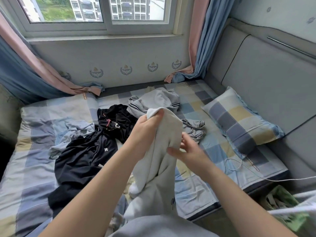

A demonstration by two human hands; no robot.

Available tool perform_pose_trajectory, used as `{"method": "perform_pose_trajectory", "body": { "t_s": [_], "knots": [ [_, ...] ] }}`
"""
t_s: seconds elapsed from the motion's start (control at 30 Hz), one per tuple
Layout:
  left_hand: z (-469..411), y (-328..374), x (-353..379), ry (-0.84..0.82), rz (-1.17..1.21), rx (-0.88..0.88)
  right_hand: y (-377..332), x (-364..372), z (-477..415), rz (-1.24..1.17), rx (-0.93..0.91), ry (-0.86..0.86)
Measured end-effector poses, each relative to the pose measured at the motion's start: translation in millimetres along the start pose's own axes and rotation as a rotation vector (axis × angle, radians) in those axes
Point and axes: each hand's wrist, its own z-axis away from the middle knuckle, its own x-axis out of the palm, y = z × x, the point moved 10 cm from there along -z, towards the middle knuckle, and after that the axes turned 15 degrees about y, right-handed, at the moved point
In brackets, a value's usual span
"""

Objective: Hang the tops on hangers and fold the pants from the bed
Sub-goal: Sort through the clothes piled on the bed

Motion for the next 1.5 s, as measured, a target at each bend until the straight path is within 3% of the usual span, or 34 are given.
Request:
{"method": "perform_pose_trajectory", "body": {
  "t_s": [0.27,0.43,0.6,0.73,0.87,1.0,1.13,1.33,1.5],
  "knots": [
    [-3.7,10.9,-9.3,0.038,0.192,-0.094,104.1,16.4,-9.5,0.451,0.142,-0.007],
    [-23.2,15.0,-40.6,0.090,0.126,-0.004,125.9,-11.7,-12.0,0.297,0.238,0.058],
    [-21.4,-16.9,-33.2,-0.094,-0.337,-0.042,106.7,-59.2,-24.6,0.082,0.288,0.332],
    [-4.5,-64.1,-18.1,-0.250,-0.531,-0.158,67.0,-84.1,-31.5,0.041,0.236,0.488],
    [15.9,-115.8,-7.1,-0.414,-0.689,-0.241,24.6,-79.3,-30.4,-0.043,0.160,0.467],
    [34.6,-142.6,13.5,-0.530,-0.549,-0.244,-10.3,-64.5,-24.5,-0.117,0.090,0.395],
    [22.6,-132.1,11.3,-0.383,-0.574,-0.025,-28.9,-59.9,-20.5,-0.190,0.068,0.341],
    [-3.5,-94.9,-18.4,-0.076,-0.408,-0.013,-26.8,-64.8,-20.6,-0.265,0.050,0.274],
    [-13.1,-65.8,-35.5,-0.019,-0.364,0.046,-10.9,-59.7,-17.6,-0.194,0.054,0.194]
  ]
}}
